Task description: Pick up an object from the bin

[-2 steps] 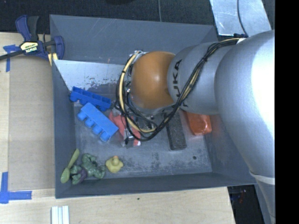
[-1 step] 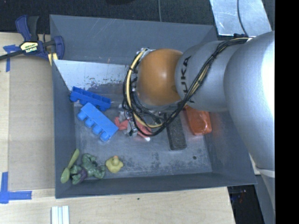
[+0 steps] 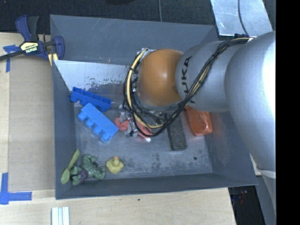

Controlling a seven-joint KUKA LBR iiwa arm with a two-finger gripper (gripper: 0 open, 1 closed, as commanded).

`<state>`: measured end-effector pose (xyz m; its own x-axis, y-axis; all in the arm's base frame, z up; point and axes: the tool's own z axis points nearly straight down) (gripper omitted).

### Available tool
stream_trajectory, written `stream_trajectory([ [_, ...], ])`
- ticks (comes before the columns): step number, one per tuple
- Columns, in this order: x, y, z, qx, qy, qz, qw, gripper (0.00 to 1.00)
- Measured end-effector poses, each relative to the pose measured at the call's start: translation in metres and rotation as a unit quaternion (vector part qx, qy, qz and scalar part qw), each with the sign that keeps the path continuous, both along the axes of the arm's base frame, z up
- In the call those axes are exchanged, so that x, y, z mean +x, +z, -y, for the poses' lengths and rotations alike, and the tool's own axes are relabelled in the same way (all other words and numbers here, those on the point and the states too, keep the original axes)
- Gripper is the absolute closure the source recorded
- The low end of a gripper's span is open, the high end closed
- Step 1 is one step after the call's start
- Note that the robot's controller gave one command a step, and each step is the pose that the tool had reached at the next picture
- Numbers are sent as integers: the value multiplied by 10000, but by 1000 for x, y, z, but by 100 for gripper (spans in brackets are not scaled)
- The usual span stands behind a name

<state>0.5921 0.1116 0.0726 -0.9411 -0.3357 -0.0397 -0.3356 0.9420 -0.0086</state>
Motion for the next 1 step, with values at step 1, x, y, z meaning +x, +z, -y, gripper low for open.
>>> stream_trajectory([
  [1,0,69,1,-3,-4,-18,10000,100],
])
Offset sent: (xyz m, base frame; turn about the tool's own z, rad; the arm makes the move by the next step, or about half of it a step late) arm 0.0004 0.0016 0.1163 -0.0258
